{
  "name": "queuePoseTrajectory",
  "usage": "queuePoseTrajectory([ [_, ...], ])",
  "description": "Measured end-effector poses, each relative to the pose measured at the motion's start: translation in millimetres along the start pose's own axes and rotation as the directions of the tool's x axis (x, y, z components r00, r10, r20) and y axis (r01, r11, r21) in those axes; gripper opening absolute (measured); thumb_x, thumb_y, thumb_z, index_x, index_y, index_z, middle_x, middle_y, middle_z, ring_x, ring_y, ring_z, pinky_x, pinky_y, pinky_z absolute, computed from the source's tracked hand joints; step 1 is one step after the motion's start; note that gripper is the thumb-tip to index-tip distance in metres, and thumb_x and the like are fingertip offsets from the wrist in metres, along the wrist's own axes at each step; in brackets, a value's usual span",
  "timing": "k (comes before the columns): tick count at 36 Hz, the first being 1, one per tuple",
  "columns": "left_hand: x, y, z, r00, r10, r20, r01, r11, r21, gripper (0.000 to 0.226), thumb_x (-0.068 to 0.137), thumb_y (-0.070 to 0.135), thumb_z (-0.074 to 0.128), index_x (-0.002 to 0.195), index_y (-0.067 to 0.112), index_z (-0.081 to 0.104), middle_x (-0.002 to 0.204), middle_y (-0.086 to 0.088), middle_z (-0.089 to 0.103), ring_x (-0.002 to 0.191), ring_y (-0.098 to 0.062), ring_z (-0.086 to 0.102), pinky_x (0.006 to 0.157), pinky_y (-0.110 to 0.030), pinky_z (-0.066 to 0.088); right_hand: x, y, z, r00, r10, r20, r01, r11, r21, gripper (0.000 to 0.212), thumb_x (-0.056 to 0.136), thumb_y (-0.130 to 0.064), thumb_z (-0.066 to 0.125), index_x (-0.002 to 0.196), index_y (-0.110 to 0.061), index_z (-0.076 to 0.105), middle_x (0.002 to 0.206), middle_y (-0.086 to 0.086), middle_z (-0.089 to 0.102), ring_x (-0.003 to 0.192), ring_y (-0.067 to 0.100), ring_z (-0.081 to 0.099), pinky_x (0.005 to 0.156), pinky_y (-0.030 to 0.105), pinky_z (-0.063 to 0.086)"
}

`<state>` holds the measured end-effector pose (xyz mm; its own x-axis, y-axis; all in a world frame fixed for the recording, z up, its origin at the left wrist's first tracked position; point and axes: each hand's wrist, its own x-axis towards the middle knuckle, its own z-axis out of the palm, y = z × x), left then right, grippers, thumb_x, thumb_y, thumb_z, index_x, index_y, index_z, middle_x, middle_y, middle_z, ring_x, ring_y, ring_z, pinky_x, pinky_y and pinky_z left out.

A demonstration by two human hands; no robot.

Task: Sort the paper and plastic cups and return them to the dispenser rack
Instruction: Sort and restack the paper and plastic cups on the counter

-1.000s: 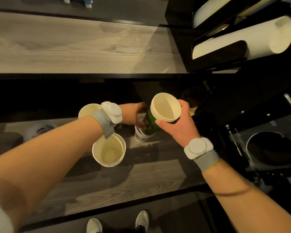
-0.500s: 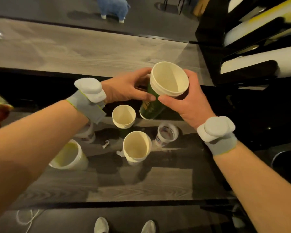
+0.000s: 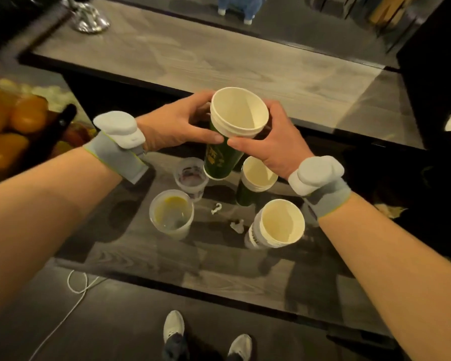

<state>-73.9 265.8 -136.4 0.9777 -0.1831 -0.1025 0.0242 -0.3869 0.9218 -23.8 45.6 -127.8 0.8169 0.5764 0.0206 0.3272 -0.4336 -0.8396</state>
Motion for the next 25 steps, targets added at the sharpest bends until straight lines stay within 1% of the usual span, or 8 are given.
queuePoseTrajectory([
  [4,5.6,-1.8,2.7,1.0,0.027,-0.009,-0.027,1.0,-0.014,0.075,0.078,0.023,0.078,0.14,0.034,0.037,0.134,0.022,0.054,0.126,0.006,0.05,0.097,-0.011,0.043,0.9,-0.6,-4.6,1.0,-0.001,-0.015,0.001,1.0,-0.025,0.076,0.074,-0.036,0.084,0.135,-0.025,0.04,0.12,-0.017,0.051,0.102,-0.008,0.05,0.075,0.001,0.04],
  [6,13.5,0.7,6.2,0.999,0.054,0.003,-0.054,0.998,-0.025,0.077,0.079,0.023,0.078,0.144,0.03,0.037,0.137,0.019,0.053,0.129,0.004,0.048,0.102,-0.015,0.042,0.1,-0.2,-12.6,0.999,-0.009,-0.035,0.007,0.999,-0.039,0.076,0.073,-0.036,0.085,0.134,-0.024,0.041,0.123,-0.013,0.053,0.11,-0.002,0.052,0.082,0.007,0.042],
  [8,23.1,4.2,11.1,0.996,0.083,0.019,-0.082,0.996,-0.028,0.081,0.08,0.026,0.079,0.147,0.027,0.035,0.142,0.014,0.051,0.133,-0.001,0.046,0.111,-0.028,0.039,-1.1,1.7,-22.9,0.998,-0.02,-0.061,0.017,0.998,-0.056,0.076,0.073,-0.035,0.085,0.134,-0.023,0.041,0.126,-0.011,0.054,0.114,0.002,0.052,0.085,0.009,0.043],
  [11,37.0,8.9,19.9,0.991,0.124,0.049,-0.123,0.992,-0.02,0.084,0.08,0.029,0.079,0.15,0.025,0.032,0.147,0.009,0.048,0.137,-0.007,0.043,0.115,-0.041,0.036,-4.6,6.3,-38.1,0.995,-0.027,-0.094,0.02,0.997,-0.073,0.076,0.073,-0.035,0.085,0.135,-0.022,0.042,0.126,-0.012,0.053,0.114,-0.001,0.052,0.084,0.001,0.042],
  [14,48.6,10.0,28.1,0.988,0.135,0.071,-0.136,0.99,0.022,0.082,0.082,0.027,0.078,0.15,0.024,0.031,0.147,0.01,0.047,0.136,-0.004,0.043,0.115,-0.038,0.036,-8.9,14.6,-44.9,0.994,-0.004,-0.11,-0.005,0.997,-0.075,0.078,0.073,-0.034,0.085,0.136,-0.022,0.041,0.123,-0.015,0.052,0.111,-0.008,0.051,0.083,-0.001,0.041],
  [17,58.6,6.4,37.7,0.988,0.125,0.091,-0.131,0.99,0.061,0.083,0.081,0.033,0.078,0.149,0.027,0.031,0.146,0.012,0.047,0.135,-0.004,0.043,0.115,-0.039,0.037,-12.4,26.8,-47.1,0.992,0.028,-0.12,-0.036,0.997,-0.07,0.077,0.073,-0.031,0.086,0.135,-0.02,0.042,0.117,-0.019,0.052,0.104,-0.017,0.049,0.08,-0.003,0.039],
  [23,70.9,-9.5,52.2,0.99,0.087,0.115,-0.102,0.987,0.127,0.082,0.079,0.035,0.08,0.146,0.031,0.033,0.142,0.014,0.048,0.131,-0.003,0.046,0.113,-0.041,0.039,-12.2,50.8,-43.3,0.987,0.113,-0.112,-0.125,0.987,-0.098,0.077,0.072,-0.033,0.086,0.132,-0.029,0.038,0.11,-0.029,0.046,0.1,-0.014,0.048,0.073,-0.008,0.037],
  [25,75.5,-13.1,57.6,0.991,0.071,0.117,-0.09,0.982,0.168,0.083,0.078,0.034,0.08,0.147,0.032,0.032,0.142,0.015,0.047,0.13,-0.003,0.046,0.113,-0.04,0.039,-12.3,58.9,-41.9,0.984,0.14,-0.11,-0.152,0.983,-0.105,0.078,0.072,-0.035,0.086,0.132,-0.03,0.038,0.11,-0.03,0.046,0.098,-0.015,0.048,0.071,-0.006,0.038],
])
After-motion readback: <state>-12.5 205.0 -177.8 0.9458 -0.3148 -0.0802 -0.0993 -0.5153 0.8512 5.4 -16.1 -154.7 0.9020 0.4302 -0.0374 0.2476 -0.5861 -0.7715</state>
